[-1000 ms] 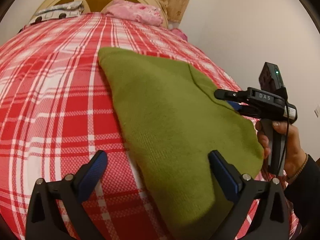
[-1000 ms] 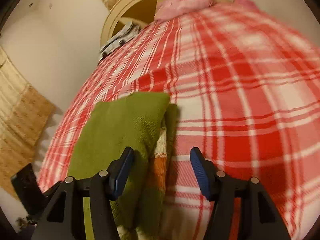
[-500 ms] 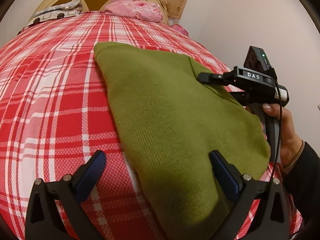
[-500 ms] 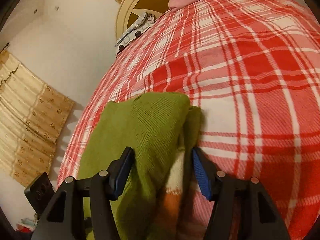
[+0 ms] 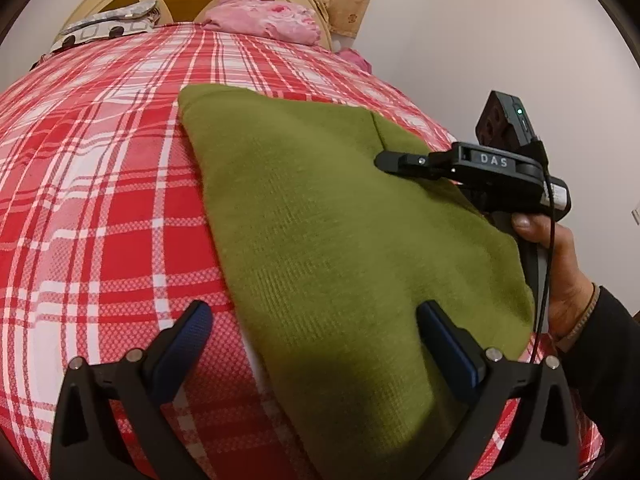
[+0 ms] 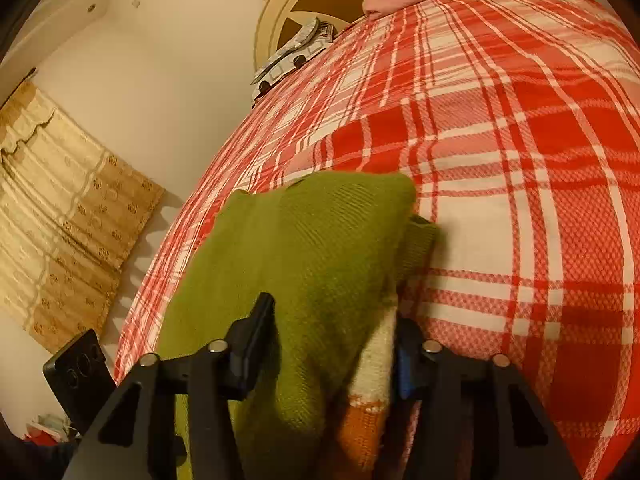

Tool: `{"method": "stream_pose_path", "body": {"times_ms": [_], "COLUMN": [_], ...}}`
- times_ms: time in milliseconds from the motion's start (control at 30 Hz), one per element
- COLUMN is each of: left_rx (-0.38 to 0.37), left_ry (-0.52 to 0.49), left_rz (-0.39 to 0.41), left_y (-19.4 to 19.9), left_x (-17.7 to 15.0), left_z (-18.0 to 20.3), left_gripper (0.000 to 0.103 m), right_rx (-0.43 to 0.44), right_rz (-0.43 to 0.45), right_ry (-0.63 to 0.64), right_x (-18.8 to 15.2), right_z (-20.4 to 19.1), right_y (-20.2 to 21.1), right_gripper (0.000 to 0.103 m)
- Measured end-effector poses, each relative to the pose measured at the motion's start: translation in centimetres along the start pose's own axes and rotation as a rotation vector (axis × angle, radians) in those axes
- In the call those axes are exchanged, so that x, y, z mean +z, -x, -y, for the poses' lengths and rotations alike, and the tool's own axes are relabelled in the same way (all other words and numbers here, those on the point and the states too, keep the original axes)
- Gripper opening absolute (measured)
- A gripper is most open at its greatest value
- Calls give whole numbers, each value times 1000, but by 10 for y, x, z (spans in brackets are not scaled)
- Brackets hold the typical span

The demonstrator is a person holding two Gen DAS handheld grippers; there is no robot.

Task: Fold small clothes
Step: 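Close the right tool on the striped edge while the left tool grasps green fabric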

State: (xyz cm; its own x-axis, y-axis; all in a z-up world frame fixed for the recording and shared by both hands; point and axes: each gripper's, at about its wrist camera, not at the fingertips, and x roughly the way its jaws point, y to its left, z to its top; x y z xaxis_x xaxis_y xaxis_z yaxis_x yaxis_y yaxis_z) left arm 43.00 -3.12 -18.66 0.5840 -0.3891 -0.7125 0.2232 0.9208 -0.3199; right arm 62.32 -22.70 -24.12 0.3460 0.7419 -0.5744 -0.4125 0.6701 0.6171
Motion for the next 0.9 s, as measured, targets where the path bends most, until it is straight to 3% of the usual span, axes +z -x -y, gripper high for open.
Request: {"method": "stream_pose_path", "body": {"times_ms": [133, 267, 500, 667, 900], "left_rx": [-13, -45, -57, -79, -41], "left_ry": [-5, -16, -17, -9, -38], "left_rz": [5, 6, 2, 7, 8], "left_y": [1, 2, 2, 6, 12], "left_x": [0, -1, 0, 1, 1], "left_z": [0, 3, 5, 3, 10], "left_gripper": [100, 88, 82, 64, 54], "right_rx": [-1, -23, -81, -106, -146], "right_rz": [3, 1, 13, 16, 27], "right_ry": [14, 22, 12, -9, -24], "right_x": [-3, -4, -6, -5, -9], "right_z": [-2, -4, -9, -13, -19], "right_y": [0, -2, -4, -4, 1], "right_gripper": [41, 40, 39, 38, 35]}}
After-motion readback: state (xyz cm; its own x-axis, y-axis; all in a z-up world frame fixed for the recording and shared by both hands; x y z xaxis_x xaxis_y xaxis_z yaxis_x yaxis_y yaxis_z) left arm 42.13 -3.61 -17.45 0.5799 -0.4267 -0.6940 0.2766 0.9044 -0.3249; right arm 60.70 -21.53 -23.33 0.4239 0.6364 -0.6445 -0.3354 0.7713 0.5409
